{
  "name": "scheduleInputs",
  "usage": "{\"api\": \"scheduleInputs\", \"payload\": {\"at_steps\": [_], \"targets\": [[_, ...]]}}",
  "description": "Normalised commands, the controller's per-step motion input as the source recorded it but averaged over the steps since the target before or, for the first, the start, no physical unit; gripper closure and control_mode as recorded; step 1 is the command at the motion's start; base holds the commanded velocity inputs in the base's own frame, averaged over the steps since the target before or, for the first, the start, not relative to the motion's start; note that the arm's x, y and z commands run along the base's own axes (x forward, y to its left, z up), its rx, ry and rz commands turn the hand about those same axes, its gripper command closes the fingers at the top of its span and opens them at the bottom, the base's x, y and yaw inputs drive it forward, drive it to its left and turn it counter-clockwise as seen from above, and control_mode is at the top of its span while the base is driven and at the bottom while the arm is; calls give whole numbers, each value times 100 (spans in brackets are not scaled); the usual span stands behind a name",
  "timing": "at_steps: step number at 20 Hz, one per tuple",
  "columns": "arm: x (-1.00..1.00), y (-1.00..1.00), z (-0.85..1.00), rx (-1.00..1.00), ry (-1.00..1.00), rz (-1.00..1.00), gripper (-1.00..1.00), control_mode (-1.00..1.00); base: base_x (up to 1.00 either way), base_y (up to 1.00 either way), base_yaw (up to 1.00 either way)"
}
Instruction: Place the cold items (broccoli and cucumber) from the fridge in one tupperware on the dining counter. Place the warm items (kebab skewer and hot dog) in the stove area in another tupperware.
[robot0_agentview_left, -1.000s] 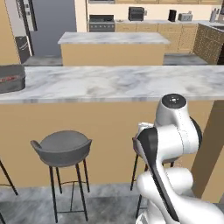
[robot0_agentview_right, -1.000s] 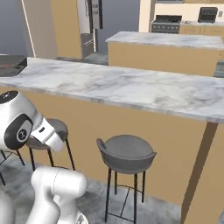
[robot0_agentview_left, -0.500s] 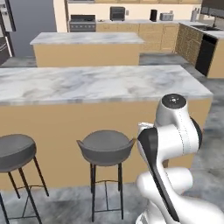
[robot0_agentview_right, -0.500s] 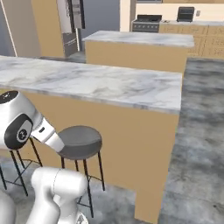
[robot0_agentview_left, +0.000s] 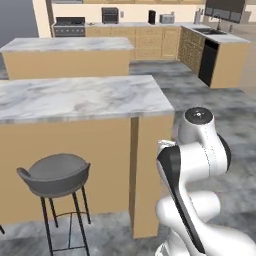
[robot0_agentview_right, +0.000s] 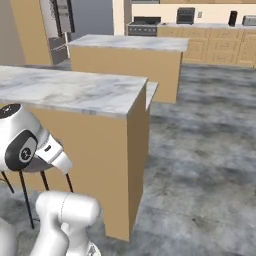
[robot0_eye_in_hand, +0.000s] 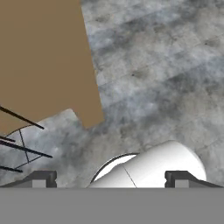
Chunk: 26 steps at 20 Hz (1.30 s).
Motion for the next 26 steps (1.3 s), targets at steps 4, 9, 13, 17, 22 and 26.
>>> {"api": "scheduleInputs", "payload": {"at_steps": [4,9,13,17,22,26], "targets": [[0,0,0,0,0,0,-100,100,0,-100,-13],[0,0,0,0,0,0,-100,100,1,-100,-11],[0,0,0,0,0,0,-100,100,14,-100,-7],[0,0,0,0,0,0,-100,100,47,-97,-1],[0,0,0,0,0,0,-100,100,91,-88,0],[0,0,0,0,0,0,-100,100,100,-89,0]]}}
